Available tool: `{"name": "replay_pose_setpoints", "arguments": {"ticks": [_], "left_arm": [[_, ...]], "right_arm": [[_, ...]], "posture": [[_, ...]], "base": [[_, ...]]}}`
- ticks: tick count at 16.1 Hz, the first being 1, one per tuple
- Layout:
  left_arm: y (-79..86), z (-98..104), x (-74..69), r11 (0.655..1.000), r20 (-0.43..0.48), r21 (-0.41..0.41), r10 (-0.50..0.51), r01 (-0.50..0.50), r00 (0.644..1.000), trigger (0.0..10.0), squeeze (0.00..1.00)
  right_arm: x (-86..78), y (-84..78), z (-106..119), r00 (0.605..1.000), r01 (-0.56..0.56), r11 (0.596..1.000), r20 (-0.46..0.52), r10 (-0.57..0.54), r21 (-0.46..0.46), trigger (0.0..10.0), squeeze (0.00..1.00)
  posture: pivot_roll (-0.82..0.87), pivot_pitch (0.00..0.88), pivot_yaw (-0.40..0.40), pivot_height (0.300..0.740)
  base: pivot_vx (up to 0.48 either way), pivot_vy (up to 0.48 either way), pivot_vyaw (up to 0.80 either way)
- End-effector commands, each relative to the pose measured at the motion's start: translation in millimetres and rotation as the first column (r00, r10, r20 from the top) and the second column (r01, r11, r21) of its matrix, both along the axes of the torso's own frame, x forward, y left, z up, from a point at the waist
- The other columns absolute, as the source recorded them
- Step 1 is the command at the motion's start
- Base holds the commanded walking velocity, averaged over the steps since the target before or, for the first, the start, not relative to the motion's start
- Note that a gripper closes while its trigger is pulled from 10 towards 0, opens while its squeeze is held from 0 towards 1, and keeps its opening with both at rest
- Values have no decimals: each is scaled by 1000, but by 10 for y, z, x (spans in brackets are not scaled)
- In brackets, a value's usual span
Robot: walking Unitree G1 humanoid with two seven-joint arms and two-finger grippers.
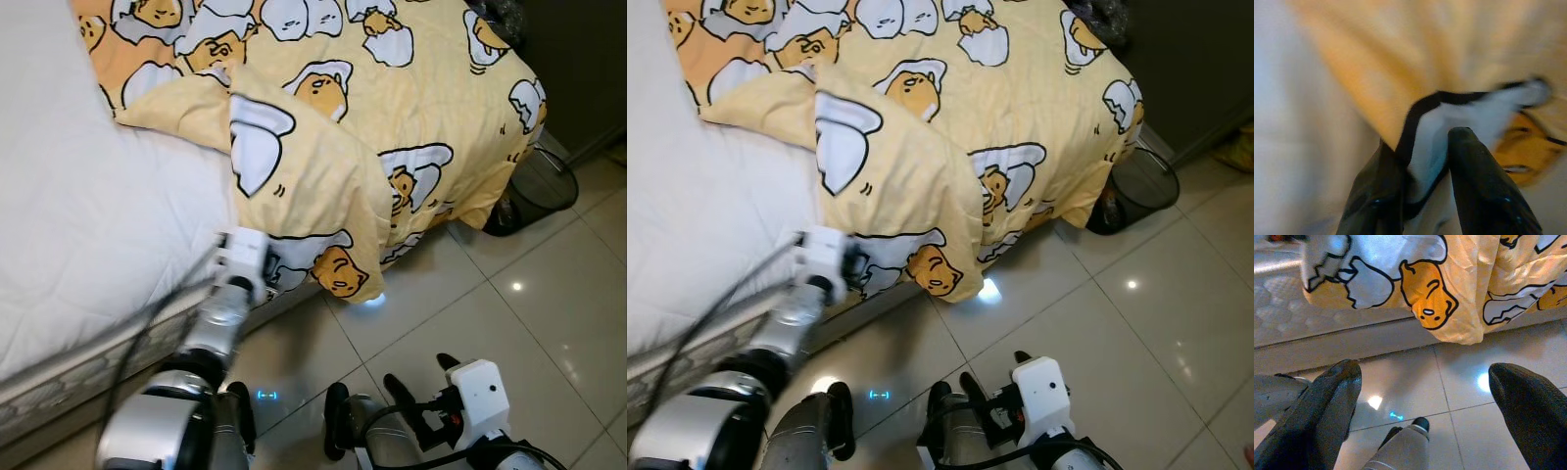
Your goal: Clean up the room
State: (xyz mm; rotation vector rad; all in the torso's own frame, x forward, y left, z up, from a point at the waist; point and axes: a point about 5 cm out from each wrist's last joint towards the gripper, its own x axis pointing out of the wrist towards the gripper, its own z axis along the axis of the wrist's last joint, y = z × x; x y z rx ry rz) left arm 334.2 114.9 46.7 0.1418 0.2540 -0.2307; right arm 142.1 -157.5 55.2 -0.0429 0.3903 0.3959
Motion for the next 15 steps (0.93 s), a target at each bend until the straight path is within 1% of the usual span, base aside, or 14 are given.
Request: {"name": "replay_pose_setpoints", "arguments": {"ticks": [1,5,10,13,14,15], "left_arm": [[-76,-81,-57,999,-40,12,-41,41,998,0,0],[-102,-62,-53,998,-29,-7,-63,63,998,0,0],[-51,-86,-57,999,-35,38,-26,27,999,0,0],[14,-110,-58,997,-56,71,-7,11,998,0,0],[45,-115,-55,996,-61,94,0,6,998,10000,0],[74,-109,-51,993,-51,117,0,6,999,10000,0]], "right_arm": [[-54,-40,-46,999,-3,1000,-44,3,2,10000,0],[-44,-59,-54,999,-13,1000,-46,13,-3,10000,0],[-94,-89,-50,998,-18,1000,-59,17,-9,10000,0],[-85,-83,-57,998,-17,1000,-61,16,-10,10000,0],[-80,-76,-64,998,-18,1000,-63,18,-9,10000,0],[-76,-70,-71,998,-21,1000,-65,20,-8,10000,0]], "posture": [[-214,304,-116,727],[-213,297,-118,727],[-230,311,-124,727],[-226,312,-122,727],[-221,311,-119,727],[-218,309,-118,727]], "base": [[0,0,0],[0,0,0],[0,0,0],[0,0,0],[0,0,0],[0,0,0]]}}
